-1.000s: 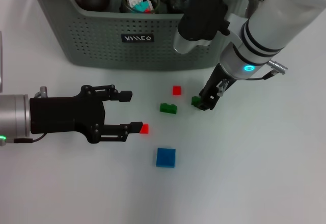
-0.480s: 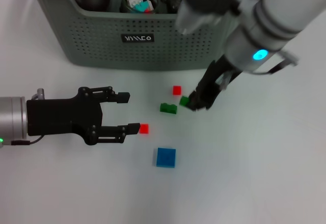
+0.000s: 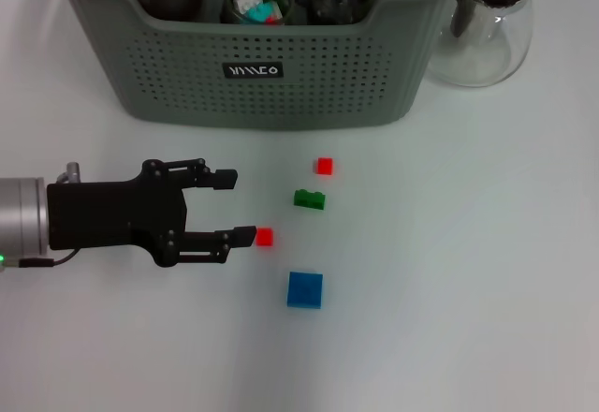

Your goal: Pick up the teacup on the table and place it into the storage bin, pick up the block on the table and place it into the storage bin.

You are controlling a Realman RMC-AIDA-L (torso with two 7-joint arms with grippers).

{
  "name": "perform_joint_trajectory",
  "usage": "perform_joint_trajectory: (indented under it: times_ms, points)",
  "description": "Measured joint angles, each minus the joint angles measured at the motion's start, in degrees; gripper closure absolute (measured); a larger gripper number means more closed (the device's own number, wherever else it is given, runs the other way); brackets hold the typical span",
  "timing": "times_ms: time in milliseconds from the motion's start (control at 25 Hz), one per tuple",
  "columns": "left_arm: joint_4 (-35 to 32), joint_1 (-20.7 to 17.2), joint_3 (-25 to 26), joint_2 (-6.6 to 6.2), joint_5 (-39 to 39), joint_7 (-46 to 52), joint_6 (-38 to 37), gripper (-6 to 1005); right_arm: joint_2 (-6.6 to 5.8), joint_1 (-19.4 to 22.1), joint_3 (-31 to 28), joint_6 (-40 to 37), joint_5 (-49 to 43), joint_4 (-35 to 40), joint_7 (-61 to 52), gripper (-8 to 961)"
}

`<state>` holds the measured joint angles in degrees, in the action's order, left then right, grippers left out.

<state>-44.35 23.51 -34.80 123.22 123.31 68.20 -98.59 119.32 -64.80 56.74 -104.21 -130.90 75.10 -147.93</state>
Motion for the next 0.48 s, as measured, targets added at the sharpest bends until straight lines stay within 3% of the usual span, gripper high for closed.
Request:
perform_joint_trajectory:
  times_ms: [40,80,240,360,440,480]
  points:
    - [0.01,0.03,-0.01,0.0,0.0,0.0,-0.06,233,-1.09,-2.76,-1.41,5.07,-0.84,-4.24,-0.31,790]
    - [0.02,0.04,0.02,0.0,0.0,0.0,-0.08,233,-1.09,-2.76,-1.41,5.07,-0.84,-4.24,-0.31,790]
    - [0.05,0.03,-0.01,0.0,0.0,0.0,-0.35,233,-2.56,-6.64,1.51,18.37,-5.58,-15.76,1.66,789]
    - [0.06,-0.08,0.0,0.02,-0.01,0.0,-0.48,233,-2.24,-8.84,3.87,28.98,-9.69,-24.45,4.15,790]
    - [0.05,-0.1,0.0,0.05,-0.06,0.01,-0.48,234,-1.06,-10.41,6.24,39.81,-13.09,-32.75,5.93,790]
    - [0.05,-0.08,0.01,0.05,-0.09,0.03,-0.47,234,-1.06,-10.41,6.24,39.81,-13.09,-32.75,5.93,790]
